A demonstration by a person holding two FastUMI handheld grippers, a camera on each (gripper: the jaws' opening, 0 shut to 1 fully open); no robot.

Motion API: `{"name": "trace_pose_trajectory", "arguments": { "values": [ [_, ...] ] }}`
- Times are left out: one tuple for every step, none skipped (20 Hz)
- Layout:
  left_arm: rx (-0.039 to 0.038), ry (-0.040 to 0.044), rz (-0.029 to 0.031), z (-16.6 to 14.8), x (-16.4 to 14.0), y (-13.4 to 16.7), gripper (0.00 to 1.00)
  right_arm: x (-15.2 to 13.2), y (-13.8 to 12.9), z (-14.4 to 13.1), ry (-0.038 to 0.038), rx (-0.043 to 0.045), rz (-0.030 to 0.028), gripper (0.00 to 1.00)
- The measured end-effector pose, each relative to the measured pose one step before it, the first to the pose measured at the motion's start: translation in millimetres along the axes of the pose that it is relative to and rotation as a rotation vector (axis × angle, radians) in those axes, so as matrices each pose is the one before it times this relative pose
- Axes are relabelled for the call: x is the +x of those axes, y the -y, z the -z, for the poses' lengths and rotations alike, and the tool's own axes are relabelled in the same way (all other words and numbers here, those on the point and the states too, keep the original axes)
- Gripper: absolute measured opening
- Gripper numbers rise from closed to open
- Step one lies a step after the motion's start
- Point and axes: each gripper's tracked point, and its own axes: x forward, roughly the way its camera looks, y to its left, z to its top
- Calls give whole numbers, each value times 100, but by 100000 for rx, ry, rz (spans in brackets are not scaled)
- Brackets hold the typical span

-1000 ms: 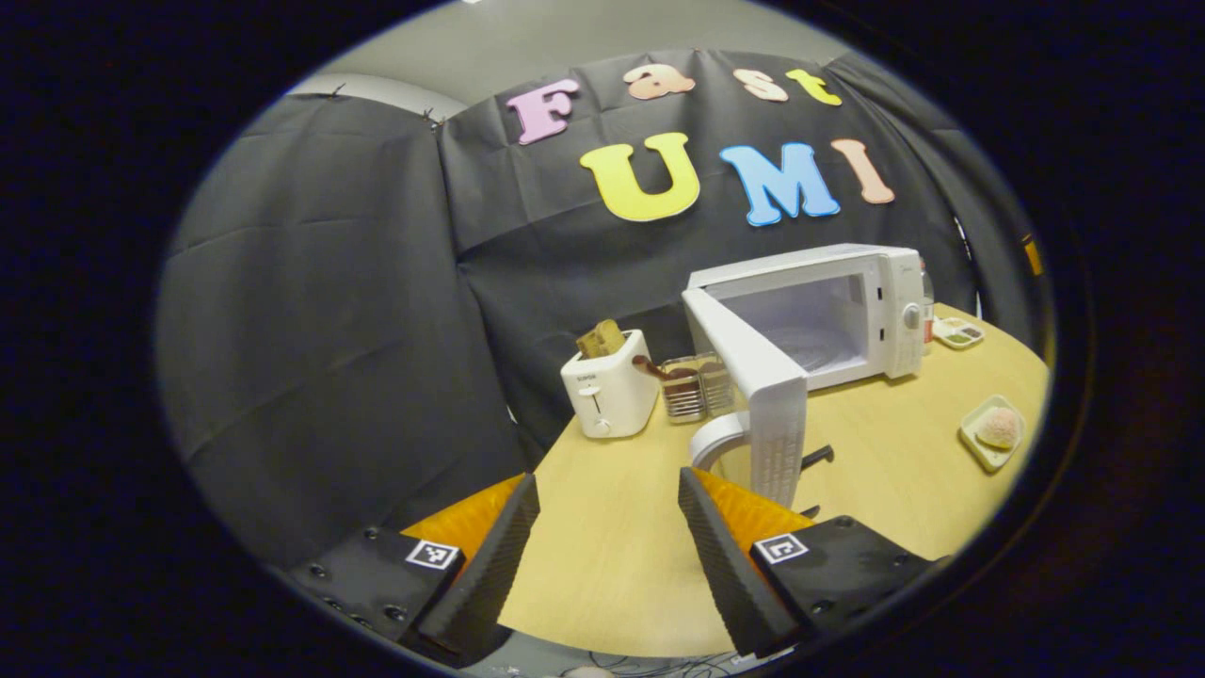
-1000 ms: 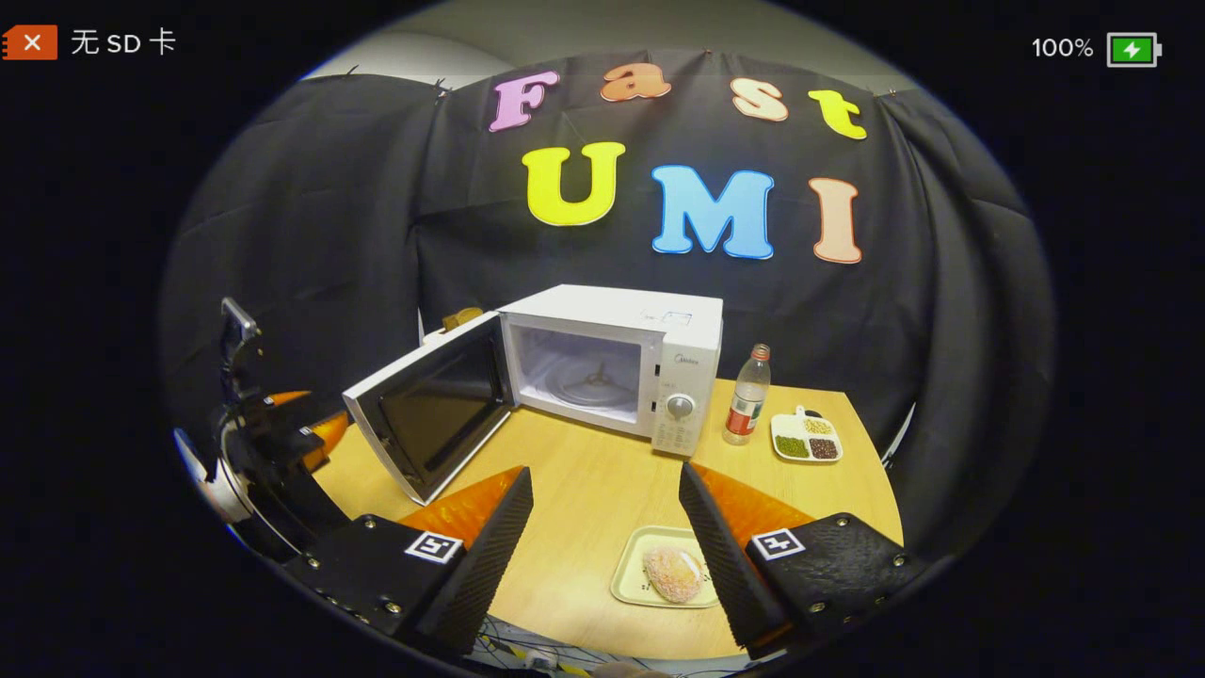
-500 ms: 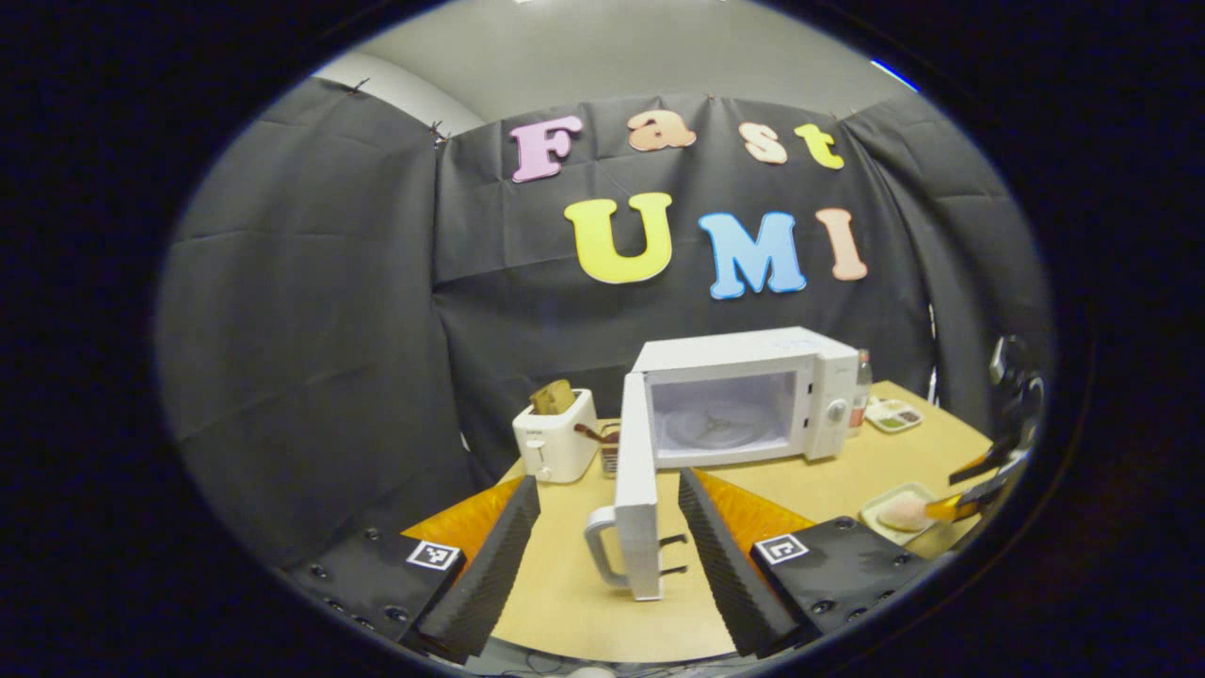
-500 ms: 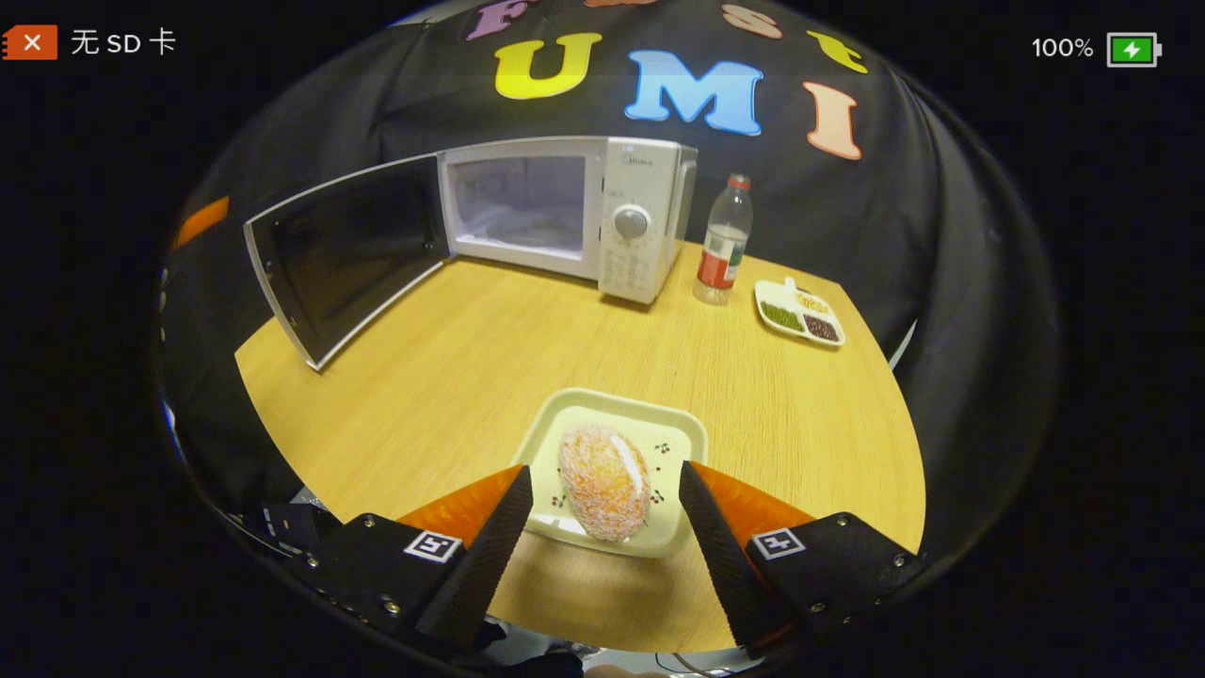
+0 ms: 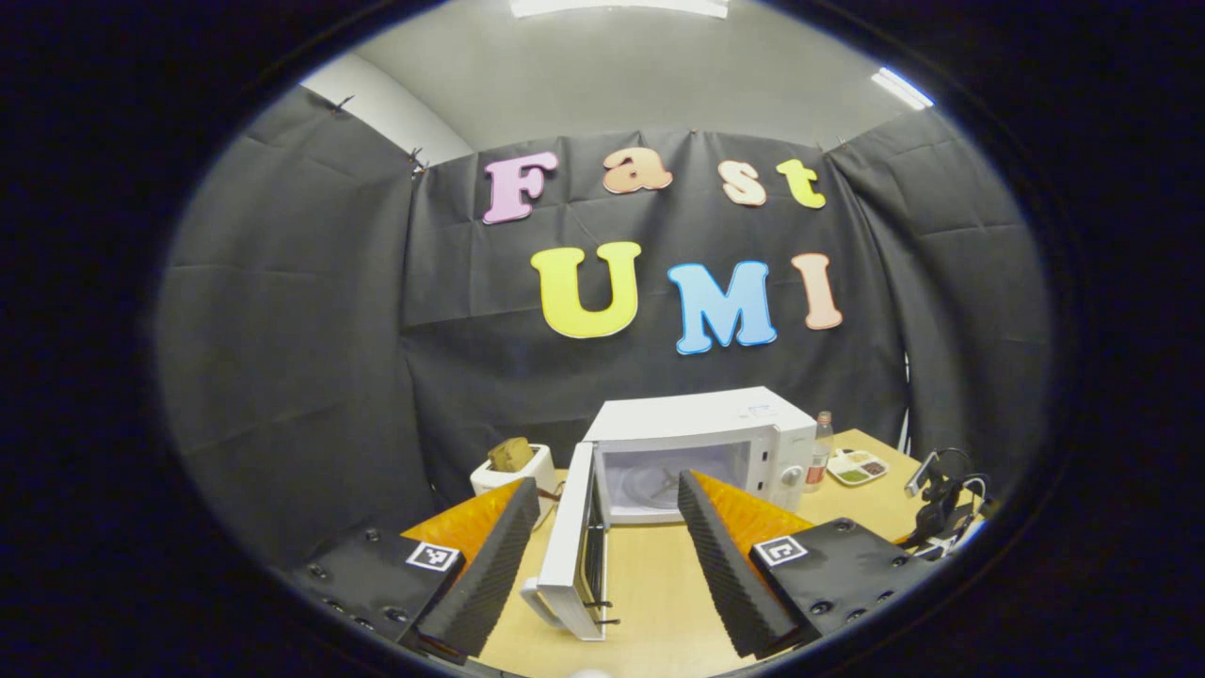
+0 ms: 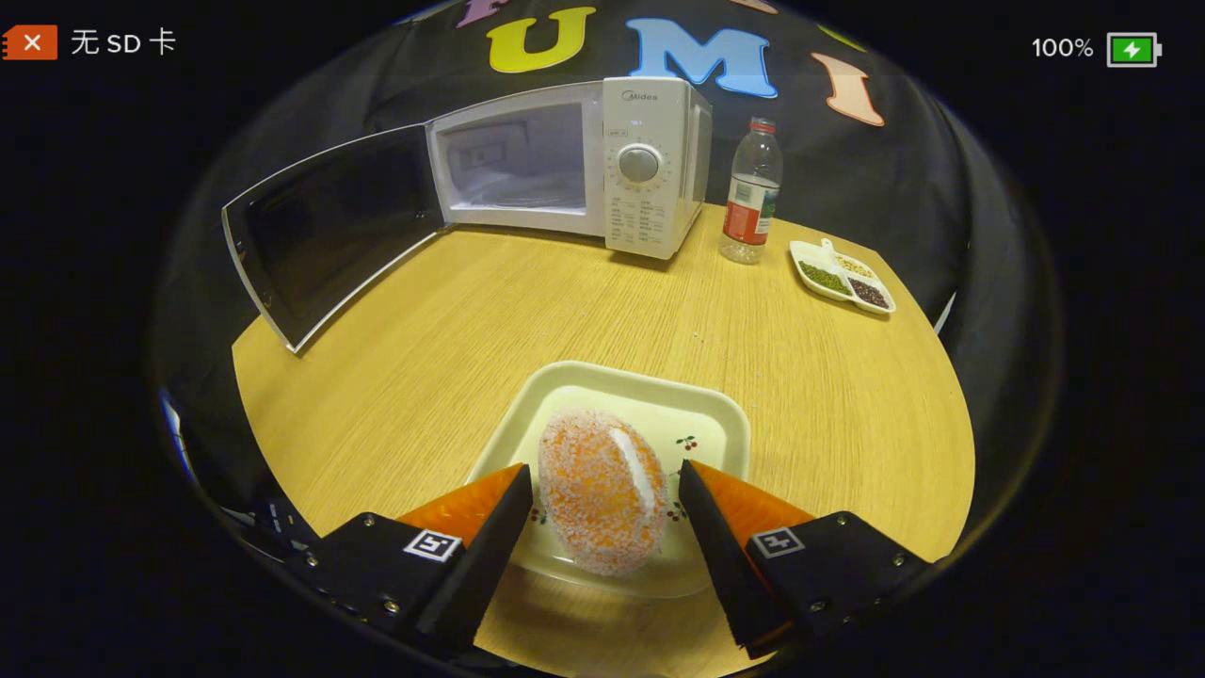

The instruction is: Open the microwave oven with the left hand, put the food in, and close the microwave oven.

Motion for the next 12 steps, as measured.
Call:
{"name": "trace_pose_trajectory", "arguments": {
  "values": [
    [611, -112, 416, -92, 221, 184, 100, 236, -50, -174, -108, 280, -572, 96],
    [828, -49, 409, -203, 114, 235, 100, 328, 49, 285, -745, -185, -554, 96],
    [855, -180, 266, 61, 208, 133, 100, 317, 156, 249, -1351, -272, 400, 95],
    [832, -175, 449, -119, 150, 157, 100, 460, -45, 259, -1280, -181, -910, 92],
    [744, -76, 280, -57, 213, 109, 100, -335, -36, -252, -15, -344, -145, 89],
    [1127, 115, 417, -228, 146, 79, 100, 104, -143, -114, -186, -890, -1650, 79],
    [1049, 375, 441, -269, 90, 41, 100, -7, 73, 192, -1332, -584, -396, 76],
    [707, 257, 447, -182, 125, 138, 100, -16, 197, -26, -2191, -514, 663, 73],
    [383, 283, 538, -81, 199, 133, 100, -215, 107, -152, -1913, 149, 125, 62],
    [390, 231, 531, -165, 173, 54, 100, -399, -702, -486, -791, 1398, -2160, 62],
    [479, -65, 488, 14, 182, -55, 100, -730, -716, -1687, 3611, 2628, -1787, 62],
    [456, 440, 608, -170, 55, 70, 100, -431, -1327, -1643, 2176, 1728, -3401, 62]
  ]
}}
